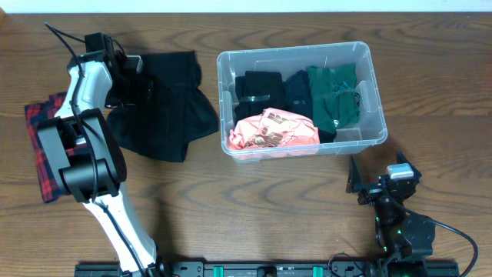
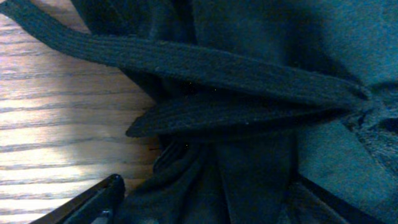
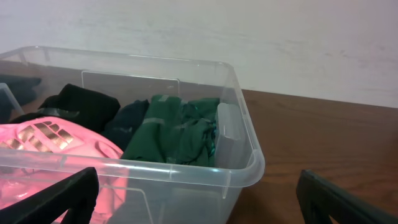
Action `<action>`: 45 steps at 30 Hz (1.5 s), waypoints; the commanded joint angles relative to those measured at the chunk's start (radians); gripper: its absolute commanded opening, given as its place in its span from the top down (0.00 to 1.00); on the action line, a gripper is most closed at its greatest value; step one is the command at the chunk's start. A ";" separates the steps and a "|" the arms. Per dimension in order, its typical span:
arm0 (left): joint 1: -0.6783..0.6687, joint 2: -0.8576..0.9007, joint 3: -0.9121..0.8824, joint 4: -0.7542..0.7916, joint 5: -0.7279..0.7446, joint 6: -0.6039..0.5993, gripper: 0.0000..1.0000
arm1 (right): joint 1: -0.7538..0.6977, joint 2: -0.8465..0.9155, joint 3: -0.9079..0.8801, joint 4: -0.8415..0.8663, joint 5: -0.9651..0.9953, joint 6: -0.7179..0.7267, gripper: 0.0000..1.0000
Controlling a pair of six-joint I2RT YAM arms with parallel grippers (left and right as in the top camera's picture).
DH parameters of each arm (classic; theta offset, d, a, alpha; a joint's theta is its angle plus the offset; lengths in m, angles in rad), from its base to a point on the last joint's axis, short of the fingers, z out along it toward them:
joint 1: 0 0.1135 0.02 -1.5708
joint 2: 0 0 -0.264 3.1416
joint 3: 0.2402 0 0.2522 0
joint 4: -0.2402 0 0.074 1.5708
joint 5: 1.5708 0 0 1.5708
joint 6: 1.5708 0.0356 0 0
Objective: Pack container
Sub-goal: 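Lower the left gripper and grasp the black bag's drawstring top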
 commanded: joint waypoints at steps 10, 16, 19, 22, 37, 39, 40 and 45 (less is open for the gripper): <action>-0.007 0.123 -0.175 -0.002 -0.105 0.025 0.57 | -0.006 -0.004 -0.002 -0.004 0.006 -0.013 0.01; -0.007 0.123 -0.175 -0.012 -0.106 0.025 0.87 | -0.006 -0.004 -0.002 -0.004 0.006 -0.013 0.01; -0.007 0.123 -0.174 -0.020 -0.106 0.025 0.94 | -0.006 -0.004 -0.002 -0.004 0.006 -0.013 0.01; -0.007 0.122 -0.163 -0.043 -0.106 0.024 0.94 | -0.006 -0.004 -0.002 -0.004 0.006 -0.013 0.01; -0.007 -0.031 -0.109 -0.072 -0.105 0.024 0.55 | -0.006 -0.004 -0.002 -0.004 0.006 -0.013 0.01; -0.007 -0.054 -0.109 -0.068 -0.105 0.023 0.55 | -0.006 -0.004 -0.002 -0.004 0.006 -0.013 0.01; -0.007 -0.063 -0.109 -0.066 -0.105 0.020 0.54 | -0.006 -0.004 -0.002 -0.004 0.006 -0.013 0.01; -0.007 -0.090 -0.109 -0.056 -0.105 0.005 0.00 | -0.006 -0.004 -0.002 -0.004 0.006 -0.013 0.01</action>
